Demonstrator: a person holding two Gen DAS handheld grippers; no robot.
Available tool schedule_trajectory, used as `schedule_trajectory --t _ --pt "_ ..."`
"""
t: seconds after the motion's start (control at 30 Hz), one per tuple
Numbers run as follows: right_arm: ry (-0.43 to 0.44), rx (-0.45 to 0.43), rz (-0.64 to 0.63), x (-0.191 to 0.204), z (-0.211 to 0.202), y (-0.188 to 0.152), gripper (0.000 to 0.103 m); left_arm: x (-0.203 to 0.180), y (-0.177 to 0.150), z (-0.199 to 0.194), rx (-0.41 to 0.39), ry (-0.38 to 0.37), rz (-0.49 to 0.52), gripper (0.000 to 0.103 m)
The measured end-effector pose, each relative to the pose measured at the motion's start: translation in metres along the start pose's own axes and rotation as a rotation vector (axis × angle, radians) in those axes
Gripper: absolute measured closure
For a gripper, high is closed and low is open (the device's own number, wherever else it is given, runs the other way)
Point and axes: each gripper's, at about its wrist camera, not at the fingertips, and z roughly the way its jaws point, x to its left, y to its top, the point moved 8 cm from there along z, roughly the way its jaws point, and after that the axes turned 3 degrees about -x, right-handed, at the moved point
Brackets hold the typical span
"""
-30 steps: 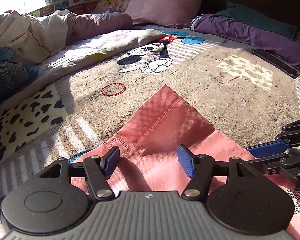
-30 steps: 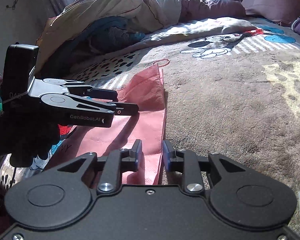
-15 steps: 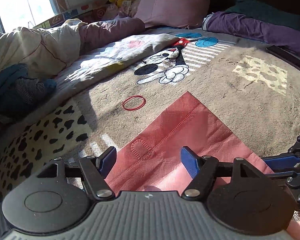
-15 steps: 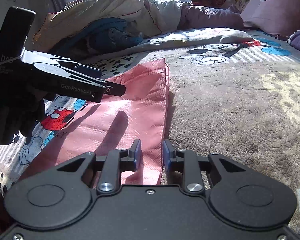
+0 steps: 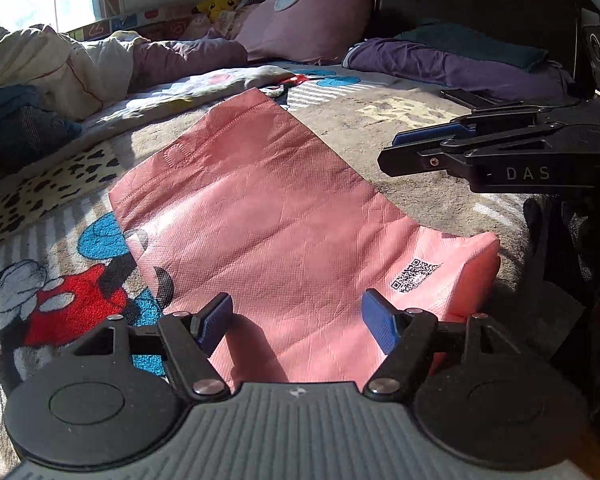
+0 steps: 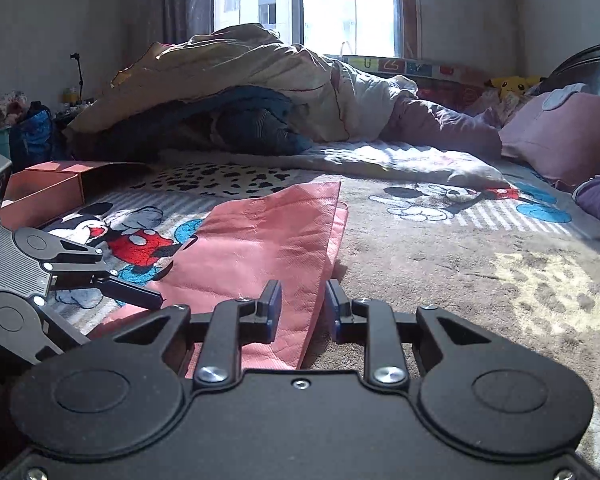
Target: Fold shopping bag
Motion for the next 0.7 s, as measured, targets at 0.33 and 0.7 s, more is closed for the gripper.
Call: schedule_trajectory --t 0.33,0.7 --pt "0.082 0.212 -0.2 0.006 0.066 -0.014 0.079 -0.002 -0.005 -0.007 -0.021 0.031 -0.004 0.031" --pt "0.099 0.257 -0.18 -0.046 0.138 0.007 0.078 0.001 -0.004 -0.011 -0.043 0.005 -0.004 0.031"
